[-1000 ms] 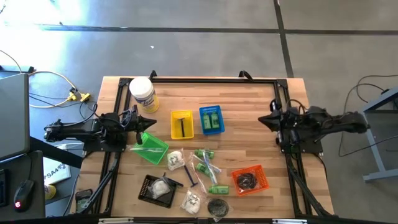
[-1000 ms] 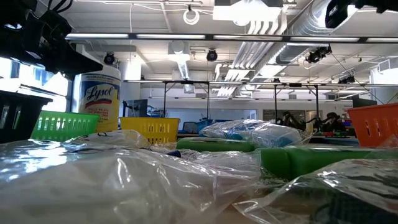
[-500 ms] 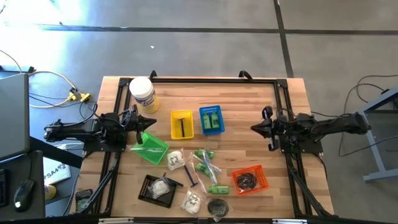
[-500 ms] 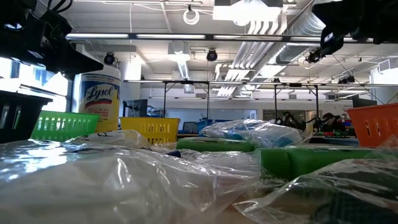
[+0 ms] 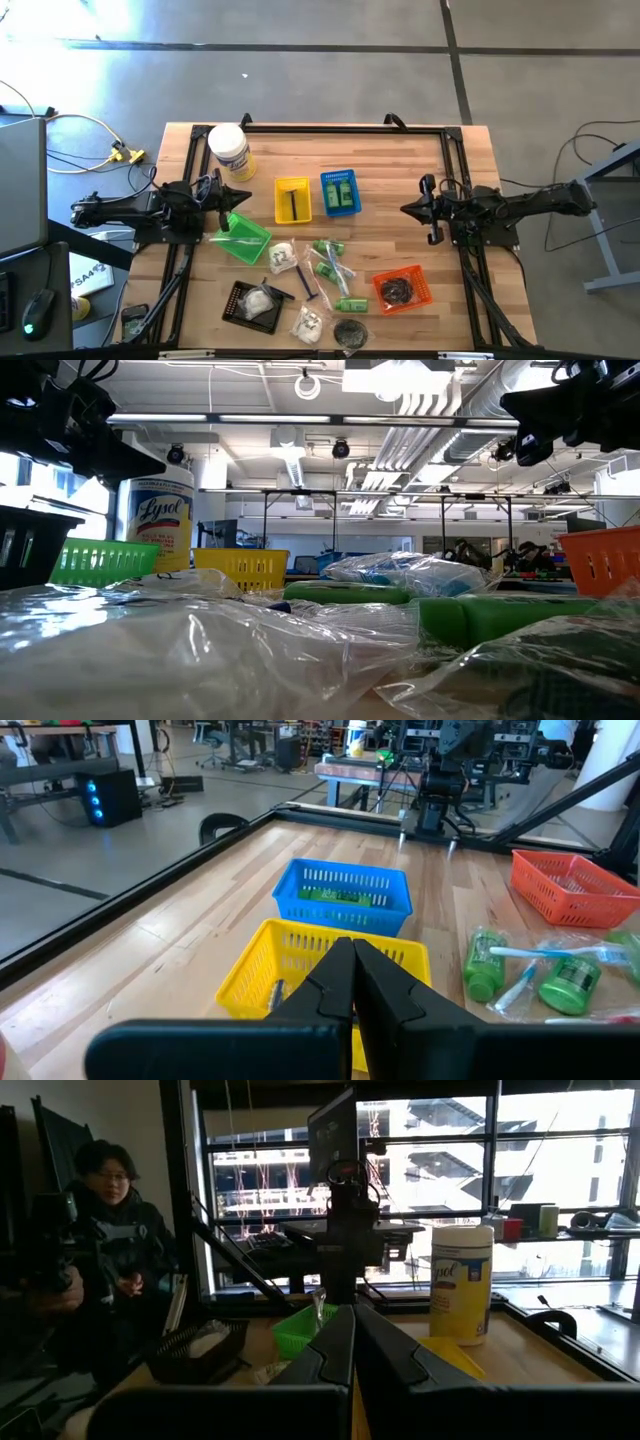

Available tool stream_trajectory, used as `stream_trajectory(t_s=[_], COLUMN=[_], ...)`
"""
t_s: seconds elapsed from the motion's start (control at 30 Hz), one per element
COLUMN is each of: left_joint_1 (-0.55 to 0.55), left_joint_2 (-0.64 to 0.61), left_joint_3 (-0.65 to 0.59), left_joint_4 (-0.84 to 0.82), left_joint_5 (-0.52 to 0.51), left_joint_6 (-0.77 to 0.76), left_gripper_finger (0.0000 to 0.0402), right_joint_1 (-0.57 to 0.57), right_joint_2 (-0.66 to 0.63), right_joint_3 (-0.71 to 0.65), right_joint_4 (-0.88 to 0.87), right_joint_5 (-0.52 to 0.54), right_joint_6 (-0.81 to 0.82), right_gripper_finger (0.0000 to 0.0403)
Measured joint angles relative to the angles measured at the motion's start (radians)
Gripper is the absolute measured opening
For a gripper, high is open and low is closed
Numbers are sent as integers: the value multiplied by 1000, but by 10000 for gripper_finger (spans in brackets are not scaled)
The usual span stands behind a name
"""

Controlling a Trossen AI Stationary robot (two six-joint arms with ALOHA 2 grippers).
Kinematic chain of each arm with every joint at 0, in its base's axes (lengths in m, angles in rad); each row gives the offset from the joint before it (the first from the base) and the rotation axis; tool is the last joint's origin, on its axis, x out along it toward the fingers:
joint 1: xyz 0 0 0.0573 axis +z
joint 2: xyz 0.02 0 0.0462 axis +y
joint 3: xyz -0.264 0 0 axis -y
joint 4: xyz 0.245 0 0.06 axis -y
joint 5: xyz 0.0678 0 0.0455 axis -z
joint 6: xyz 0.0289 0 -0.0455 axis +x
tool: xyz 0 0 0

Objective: Pick & Place Travel size toiletries
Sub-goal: Put the razor into the yellow bin

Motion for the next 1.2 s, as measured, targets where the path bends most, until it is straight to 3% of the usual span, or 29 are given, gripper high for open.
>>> stream_trajectory(t_s=[0.47, 0.6, 0.67, 0.93, 1.2], left_joint_1=[0, 0, -1, 0, -14], left_joint_2=[0, 32, 80, 358, 794], left_joint_3=[2, -2, -2, 109, 366], left_joint_4=[-9, 49, 100, 222, 98], left_joint_5=[-1, 85, 134, 128, 127], left_joint_6=[-17, -25, -26, -36, 19], left_gripper_finger=[0, 0, 0, 0, 1], right_joint_1=[0, 0, 0, 0, 0], right_joint_2=[0, 0, 0, 0, 0], right_joint_3=[-2, -2, -2, -3, -4], right_joint_4=[-4, -8, -8, -9, -22], right_joint_5=[-6, -4, -4, -3, -3], right_joint_6=[-13, -25, -25, -23, -18], right_gripper_finger=[2, 2, 2, 2, 2])
